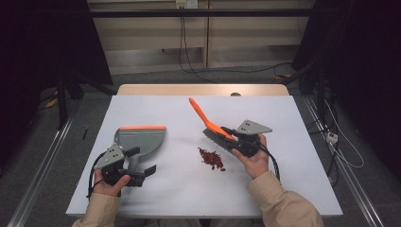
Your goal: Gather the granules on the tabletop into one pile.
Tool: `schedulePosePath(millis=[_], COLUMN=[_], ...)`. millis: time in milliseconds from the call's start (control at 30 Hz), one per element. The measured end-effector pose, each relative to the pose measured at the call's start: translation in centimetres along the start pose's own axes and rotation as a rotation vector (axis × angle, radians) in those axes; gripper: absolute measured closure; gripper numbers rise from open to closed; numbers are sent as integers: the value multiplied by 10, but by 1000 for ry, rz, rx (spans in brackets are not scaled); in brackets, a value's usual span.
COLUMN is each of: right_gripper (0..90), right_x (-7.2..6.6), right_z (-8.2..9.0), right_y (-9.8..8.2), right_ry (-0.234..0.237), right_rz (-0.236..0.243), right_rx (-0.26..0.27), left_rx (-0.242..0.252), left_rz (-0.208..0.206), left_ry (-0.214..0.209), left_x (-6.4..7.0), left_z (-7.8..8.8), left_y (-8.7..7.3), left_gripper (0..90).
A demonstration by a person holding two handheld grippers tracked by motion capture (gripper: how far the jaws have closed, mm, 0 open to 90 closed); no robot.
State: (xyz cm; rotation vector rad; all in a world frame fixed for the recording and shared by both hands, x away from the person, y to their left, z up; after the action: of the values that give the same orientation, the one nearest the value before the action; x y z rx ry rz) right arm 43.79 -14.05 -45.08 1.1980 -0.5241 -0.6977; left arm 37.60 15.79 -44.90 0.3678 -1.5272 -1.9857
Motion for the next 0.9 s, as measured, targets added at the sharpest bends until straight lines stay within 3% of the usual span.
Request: schedulePosePath(millis=[233, 433, 900], right_gripper=[714, 714, 713], right_x=[9, 12, 15], right_z=[-16, -23, -28], right_y=[-4, -7, -3], right_ry=[117, 177, 225], right_rz=[2, 2, 19], right_rx=[-15, -19, -5], left_rx=[4, -4, -8], left_rz=[8, 6, 7], left_ry=[-1, 2, -4], left_x=[-1, -3, -2], left_z=[1, 1, -1], left_y=[0, -2, -2], left_gripper=[43, 43, 43])
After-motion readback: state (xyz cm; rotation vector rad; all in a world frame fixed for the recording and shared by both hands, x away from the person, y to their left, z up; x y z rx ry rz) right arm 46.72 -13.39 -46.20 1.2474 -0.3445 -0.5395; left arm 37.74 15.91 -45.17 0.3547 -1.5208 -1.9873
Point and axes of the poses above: each handheld gripper's, and its own axes: z roughly backward along the jaws, y roughly out of its top, x roughly to its right, the point moved 8 cm from there along -z, roughly forward along the jaws, and after that the axes turned 4 degrees about x, right-handed, at the moved point
